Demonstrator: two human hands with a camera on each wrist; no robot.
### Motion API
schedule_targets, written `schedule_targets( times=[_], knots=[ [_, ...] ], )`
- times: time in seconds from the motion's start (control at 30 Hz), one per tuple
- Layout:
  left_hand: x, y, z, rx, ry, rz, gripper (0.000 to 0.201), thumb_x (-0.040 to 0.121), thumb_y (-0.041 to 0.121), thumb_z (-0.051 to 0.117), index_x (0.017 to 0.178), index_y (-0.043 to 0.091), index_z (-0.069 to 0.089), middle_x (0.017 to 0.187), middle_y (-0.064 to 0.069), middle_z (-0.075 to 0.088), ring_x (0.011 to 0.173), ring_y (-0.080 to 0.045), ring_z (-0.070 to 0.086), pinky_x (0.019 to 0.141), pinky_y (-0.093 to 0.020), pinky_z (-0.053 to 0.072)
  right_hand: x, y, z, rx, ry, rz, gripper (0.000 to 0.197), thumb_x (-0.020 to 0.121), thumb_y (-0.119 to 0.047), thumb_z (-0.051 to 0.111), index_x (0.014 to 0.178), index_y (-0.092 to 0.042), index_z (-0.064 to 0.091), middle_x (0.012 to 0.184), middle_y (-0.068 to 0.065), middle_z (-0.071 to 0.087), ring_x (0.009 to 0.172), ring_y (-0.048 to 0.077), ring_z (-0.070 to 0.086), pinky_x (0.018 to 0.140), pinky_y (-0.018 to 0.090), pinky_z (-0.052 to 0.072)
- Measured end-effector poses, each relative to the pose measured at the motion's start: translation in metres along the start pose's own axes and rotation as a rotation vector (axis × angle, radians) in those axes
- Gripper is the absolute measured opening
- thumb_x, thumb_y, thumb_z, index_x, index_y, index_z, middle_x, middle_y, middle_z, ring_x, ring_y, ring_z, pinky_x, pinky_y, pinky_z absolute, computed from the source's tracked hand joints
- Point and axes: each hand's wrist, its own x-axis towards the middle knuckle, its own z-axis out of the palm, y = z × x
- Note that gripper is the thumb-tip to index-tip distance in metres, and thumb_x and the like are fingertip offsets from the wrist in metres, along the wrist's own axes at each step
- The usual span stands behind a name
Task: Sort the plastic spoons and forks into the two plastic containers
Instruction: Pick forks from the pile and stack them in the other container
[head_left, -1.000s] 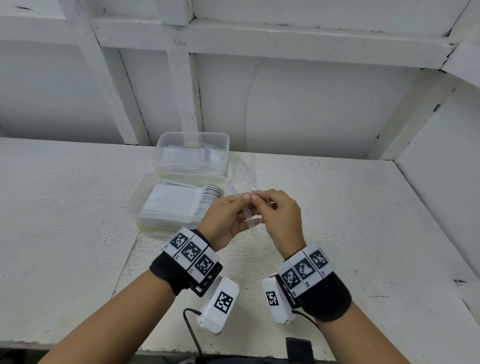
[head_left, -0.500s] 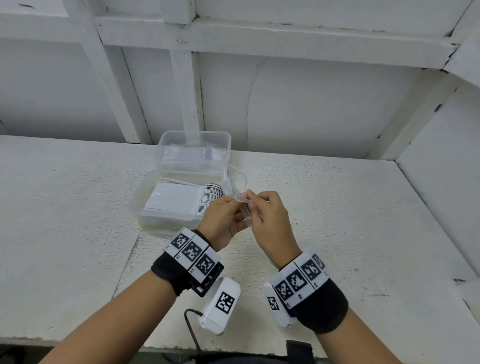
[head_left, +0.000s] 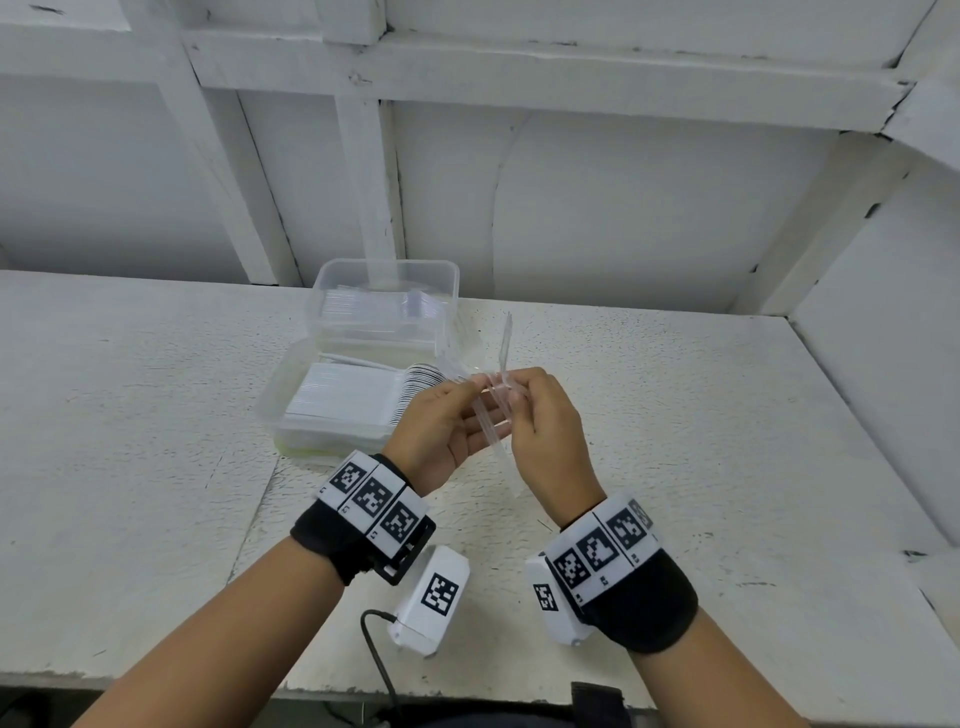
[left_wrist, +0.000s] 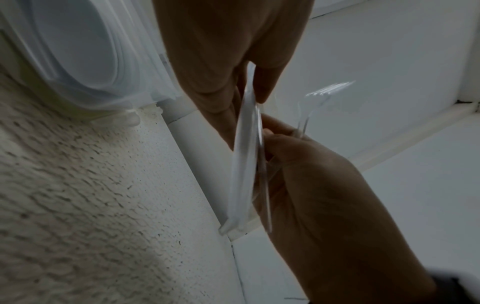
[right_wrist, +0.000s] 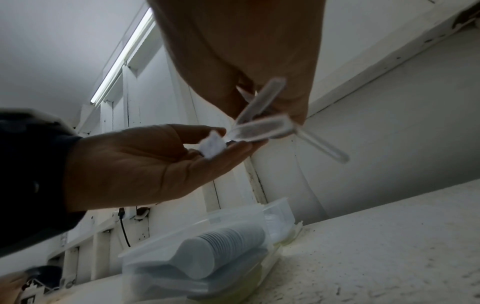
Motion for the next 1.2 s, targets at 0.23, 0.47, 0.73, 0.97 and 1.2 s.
schedule_targets(
  times=[0.23, 0.47, 0.73, 0.97, 1.2],
  knots=[
    [0.0, -0.003, 0.002, 0.109, -0.02, 0.011, 0.02, 0.093, 0.013, 0.051, 0.091, -0.001, 0.065, 0.075, -0.006, 0.07, 0.067, -0.012, 0.067, 0.063, -0.021, 0.056, -0.001, 0.004, 0.0, -0.109, -0.122, -0.032, 0.031, 0.096, -0.005, 0.042, 0.121, -0.011, 0.059, 0.101, -0.002, 0.044, 0.096, 0.014, 0.048, 0.077, 0.01, 0.034],
    [0.003, -0.001, 0.002, 0.104, 0.031, -0.016, 0.031, 0.094, 0.016, 0.051, 0.113, -0.007, 0.058, 0.099, -0.017, 0.068, 0.079, -0.02, 0.068, 0.07, -0.027, 0.058, 0.002, -0.002, -0.012, 0.008, -0.105, 0.121, 0.026, 0.097, -0.029, 0.042, 0.121, -0.024, 0.033, 0.101, -0.006, 0.037, 0.072, 0.003, 0.048, 0.062, 0.021, 0.037],
    [0.001, 0.0, 0.004, 0.081, -0.018, -0.015, 0.017, 0.095, 0.013, 0.049, 0.096, 0.003, 0.063, 0.085, -0.006, 0.072, 0.074, -0.016, 0.07, 0.066, -0.027, 0.058, 0.01, -0.003, -0.009, -0.068, 0.0, 0.037, 0.02, 0.097, -0.014, 0.044, 0.111, -0.015, 0.058, 0.104, 0.005, 0.05, 0.086, 0.011, 0.057, 0.066, 0.009, 0.041],
    [0.0, 0.002, 0.003, 0.113, -0.092, -0.022, 0.023, 0.096, 0.013, 0.046, 0.092, -0.001, 0.063, 0.079, -0.009, 0.07, 0.069, -0.015, 0.068, 0.06, -0.023, 0.055, 0.013, 0.0, 0.001, 0.0, 0.017, 0.007, 0.03, 0.09, -0.002, 0.047, 0.105, -0.016, 0.069, 0.098, -0.009, 0.047, 0.1, 0.012, 0.037, 0.083, 0.012, 0.034],
    [0.003, 0.018, -0.008, 0.276, -0.21, -0.105, 0.023, 0.097, 0.014, 0.041, 0.099, 0.001, 0.06, 0.081, -0.007, 0.07, 0.075, -0.016, 0.068, 0.071, -0.029, 0.057, 0.028, -0.011, -0.015, 0.279, -0.181, 0.137, 0.038, 0.088, 0.006, 0.041, 0.094, -0.026, 0.061, 0.104, -0.004, 0.037, 0.099, 0.009, 0.047, 0.079, 0.008, 0.044]
  ],
)
